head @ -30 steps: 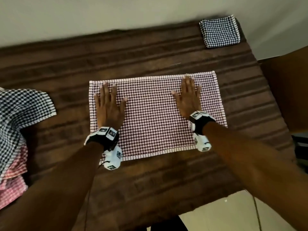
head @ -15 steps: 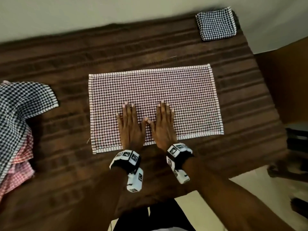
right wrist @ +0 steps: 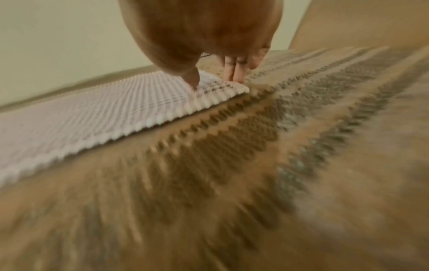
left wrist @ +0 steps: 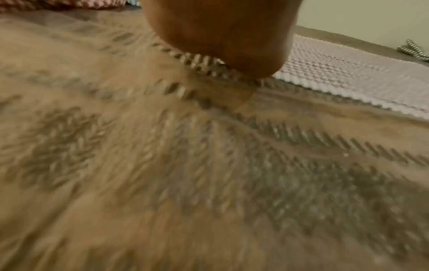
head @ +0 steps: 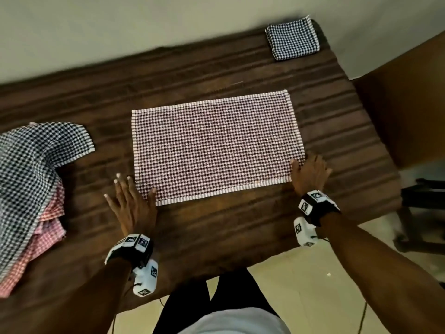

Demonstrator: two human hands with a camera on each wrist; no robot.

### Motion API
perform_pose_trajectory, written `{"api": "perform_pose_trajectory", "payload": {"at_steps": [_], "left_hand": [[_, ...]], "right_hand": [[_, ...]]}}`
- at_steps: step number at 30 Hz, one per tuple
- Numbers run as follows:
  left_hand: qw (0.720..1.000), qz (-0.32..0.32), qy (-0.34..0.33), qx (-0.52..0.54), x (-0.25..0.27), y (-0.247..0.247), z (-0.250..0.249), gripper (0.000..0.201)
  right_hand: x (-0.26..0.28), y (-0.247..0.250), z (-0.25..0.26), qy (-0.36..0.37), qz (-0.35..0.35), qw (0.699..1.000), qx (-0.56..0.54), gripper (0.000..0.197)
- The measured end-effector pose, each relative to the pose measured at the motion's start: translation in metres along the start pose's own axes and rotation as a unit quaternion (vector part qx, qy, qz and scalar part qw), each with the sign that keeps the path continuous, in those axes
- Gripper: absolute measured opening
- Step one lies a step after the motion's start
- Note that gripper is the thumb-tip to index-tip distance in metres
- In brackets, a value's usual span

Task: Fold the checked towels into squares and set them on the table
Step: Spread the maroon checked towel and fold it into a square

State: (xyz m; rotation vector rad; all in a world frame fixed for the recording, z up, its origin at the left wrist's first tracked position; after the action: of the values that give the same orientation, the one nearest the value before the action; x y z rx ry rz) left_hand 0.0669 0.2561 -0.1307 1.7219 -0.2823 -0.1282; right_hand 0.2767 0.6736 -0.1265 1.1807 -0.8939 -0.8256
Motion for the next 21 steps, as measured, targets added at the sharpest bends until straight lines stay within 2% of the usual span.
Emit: {"api": "perform_pose_trajectory", "payload": {"at_steps": [3,6,7,9,11,13,15,17,21], "left_hand": [[0.999,-0.018,-0.038,-0.005,-0.012,0.012,-0.023,0.061],[0.994,-0.046,-0.099,0.012,-0.029,0.022,-0.055,0.052],[0.991,-0.052,-0.118,0.021,-0.035,0.024,-0.066,0.049],[0.987,-0.058,-0.139,0.048,-0.044,0.032,-0.085,0.046],[0.989,-0.030,-0.109,0.099,-0.052,0.039,-0.100,0.047],[0.984,0.029,-0.042,0.170,-0.063,0.041,-0.108,0.050],[0.965,0.093,-0.004,0.246,-0.076,0.037,-0.113,0.051],[0.947,0.147,-0.011,0.286,-0.088,0.034,-0.116,0.051],[0.925,0.213,-0.059,0.309,-0.110,0.033,-0.119,0.061]], "right_hand": [[-0.016,0.002,-0.007,-0.091,0.100,0.988,-0.069,0.053],[-0.024,0.004,-0.008,-0.129,0.192,0.965,-0.125,0.049],[-0.024,0.007,-0.005,-0.136,0.194,0.960,-0.146,0.044],[-0.020,0.015,0.005,-0.144,0.154,0.959,-0.188,0.035],[-0.011,0.025,0.025,-0.136,0.083,0.967,-0.199,0.029],[0.005,0.035,0.057,-0.100,0.027,0.977,-0.187,0.027],[0.023,0.036,0.098,-0.038,-0.001,0.980,-0.195,0.023],[0.045,0.035,0.143,0.035,-0.011,0.979,-0.201,0.016],[0.106,0.017,0.224,0.164,0.021,0.966,-0.197,0.014]]}}
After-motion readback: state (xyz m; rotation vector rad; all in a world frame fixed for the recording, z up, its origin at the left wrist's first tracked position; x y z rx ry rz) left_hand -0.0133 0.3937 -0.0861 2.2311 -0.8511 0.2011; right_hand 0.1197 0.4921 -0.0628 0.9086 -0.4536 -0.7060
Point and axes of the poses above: each hand's wrist, its own x-axis away from the middle knuckle, its own y-axis out of the back of the hand, z = x × y, the point moved 4 cm from there along -x, towards the middle knuckle, and after that the axes turned 3 degrees about x, right-handed, at the moved point
